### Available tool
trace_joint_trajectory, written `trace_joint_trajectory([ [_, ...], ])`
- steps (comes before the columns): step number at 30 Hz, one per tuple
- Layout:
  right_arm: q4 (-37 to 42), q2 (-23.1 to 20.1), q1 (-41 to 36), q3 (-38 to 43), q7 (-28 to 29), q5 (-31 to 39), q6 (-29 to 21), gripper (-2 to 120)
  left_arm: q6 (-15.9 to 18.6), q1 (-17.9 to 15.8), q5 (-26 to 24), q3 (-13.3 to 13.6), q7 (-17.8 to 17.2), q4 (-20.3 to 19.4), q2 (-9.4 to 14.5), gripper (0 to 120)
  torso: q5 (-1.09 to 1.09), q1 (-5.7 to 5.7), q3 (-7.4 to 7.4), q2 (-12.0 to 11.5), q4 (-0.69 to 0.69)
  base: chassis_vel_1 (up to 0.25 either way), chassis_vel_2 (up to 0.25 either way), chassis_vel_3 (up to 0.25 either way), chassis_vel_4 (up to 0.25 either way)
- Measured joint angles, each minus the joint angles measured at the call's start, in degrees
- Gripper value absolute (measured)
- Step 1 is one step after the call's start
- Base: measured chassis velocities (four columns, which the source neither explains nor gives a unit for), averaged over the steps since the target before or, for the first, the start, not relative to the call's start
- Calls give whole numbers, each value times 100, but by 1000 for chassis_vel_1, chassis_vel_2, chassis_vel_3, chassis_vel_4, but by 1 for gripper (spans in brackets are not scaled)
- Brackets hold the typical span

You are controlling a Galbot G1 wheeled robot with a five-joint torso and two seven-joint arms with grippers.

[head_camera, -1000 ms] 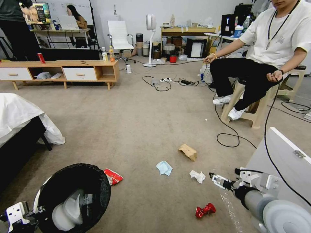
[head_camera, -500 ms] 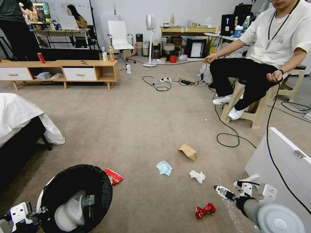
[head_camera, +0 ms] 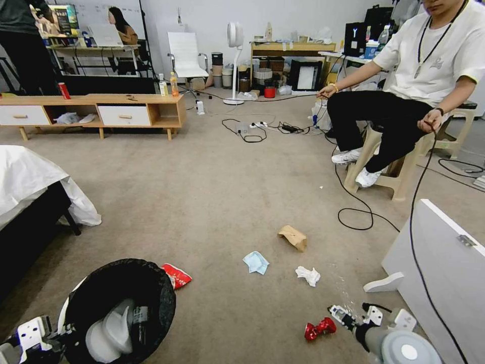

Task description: Pick up the trash bin and place the garbage on the floor into it.

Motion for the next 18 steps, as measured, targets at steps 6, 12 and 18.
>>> trace_joint_trajectory([
  [6, -319, 227, 104, -44, -167, -151, 48, 100, 0, -16, 0, 3, 4, 42, 13, 2, 0, 0, 0, 0, -1, 0, 0, 0, 0],
  [12, -607, 353, 288, -58, -276, -202, 71, 100, 0, -15, 4, 4, 6, 63, 16, 2, 1, 0, 0, 0, 0, 0, 0, 0, 0],
  [18, -842, 474, 438, -64, -373, -254, 82, 100, 0, -9, 6, 2, 8, 70, 20, 2, 1, 0, 0, 0, 0, 0, 0, 0, 0],
])
